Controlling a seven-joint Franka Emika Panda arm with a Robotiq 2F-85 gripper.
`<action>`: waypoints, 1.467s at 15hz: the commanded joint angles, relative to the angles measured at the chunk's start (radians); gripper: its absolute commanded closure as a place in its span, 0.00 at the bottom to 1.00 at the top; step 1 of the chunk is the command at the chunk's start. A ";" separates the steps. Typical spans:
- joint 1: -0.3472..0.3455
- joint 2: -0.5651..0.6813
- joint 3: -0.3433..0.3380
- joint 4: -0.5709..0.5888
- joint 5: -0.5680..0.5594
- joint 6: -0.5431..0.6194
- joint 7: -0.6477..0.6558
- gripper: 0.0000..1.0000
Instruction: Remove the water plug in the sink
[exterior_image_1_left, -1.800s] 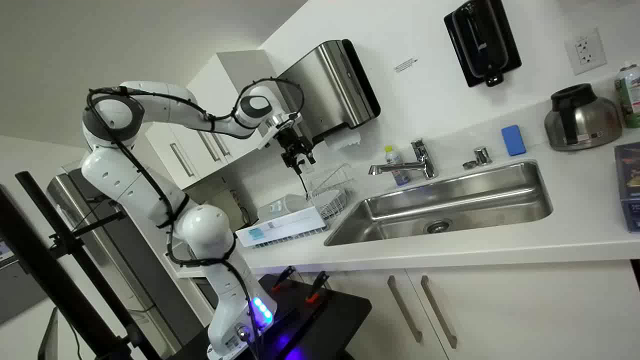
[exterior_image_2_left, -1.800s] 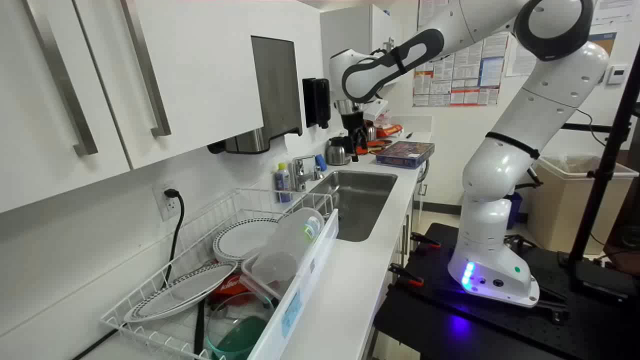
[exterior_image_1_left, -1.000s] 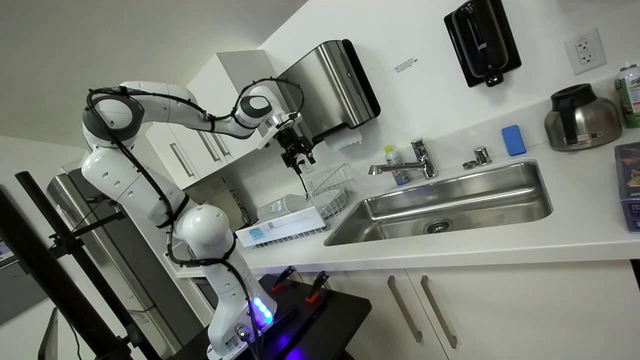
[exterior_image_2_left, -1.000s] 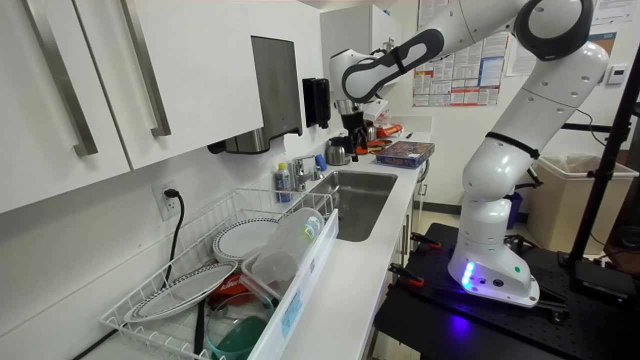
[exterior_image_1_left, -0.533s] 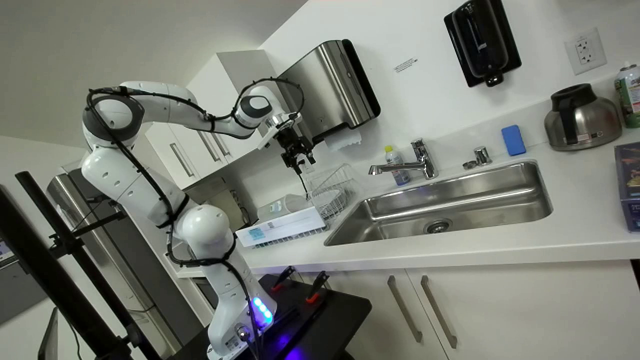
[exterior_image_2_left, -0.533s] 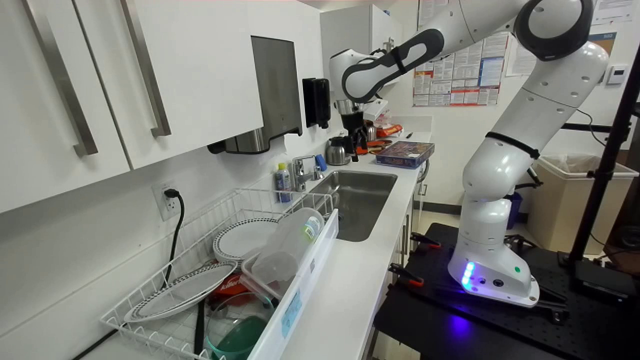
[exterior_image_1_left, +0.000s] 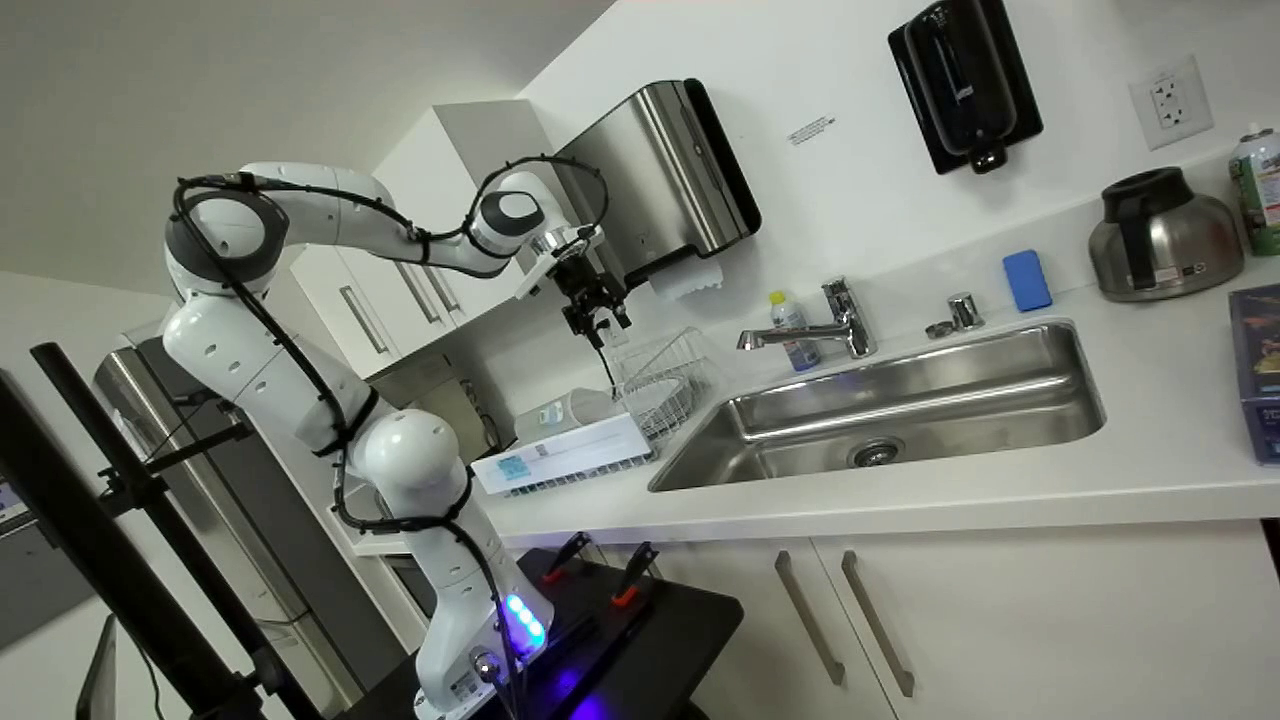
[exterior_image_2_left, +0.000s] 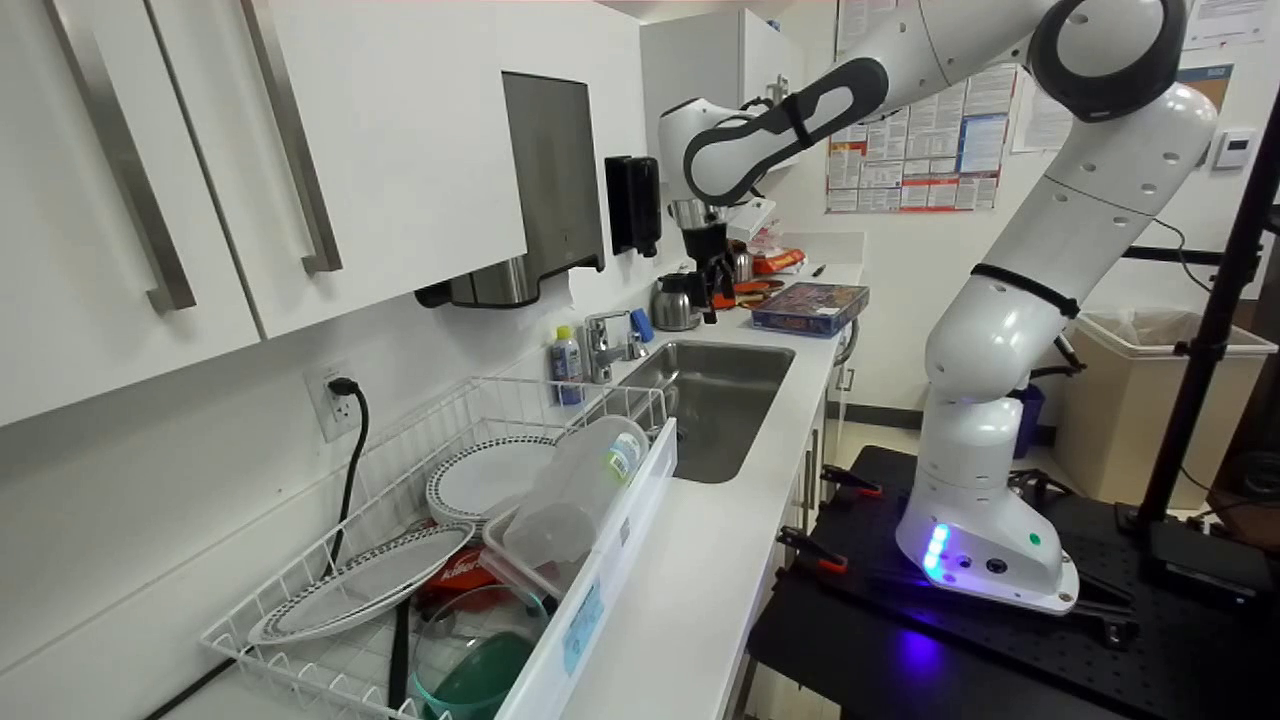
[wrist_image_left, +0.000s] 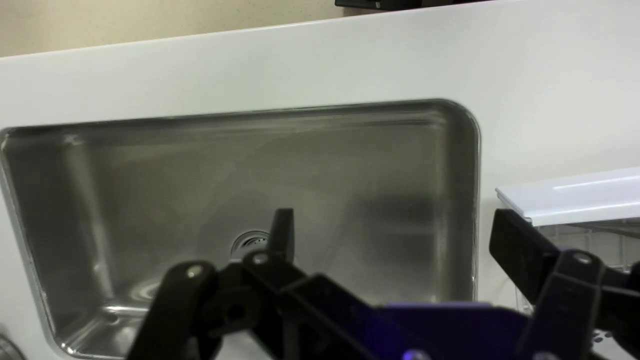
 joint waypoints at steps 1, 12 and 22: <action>0.013 0.001 -0.012 0.002 -0.004 -0.003 0.004 0.00; 0.012 -0.014 -0.016 -0.006 -0.004 0.017 0.003 0.00; -0.157 0.187 -0.292 0.030 0.031 0.352 -0.035 0.00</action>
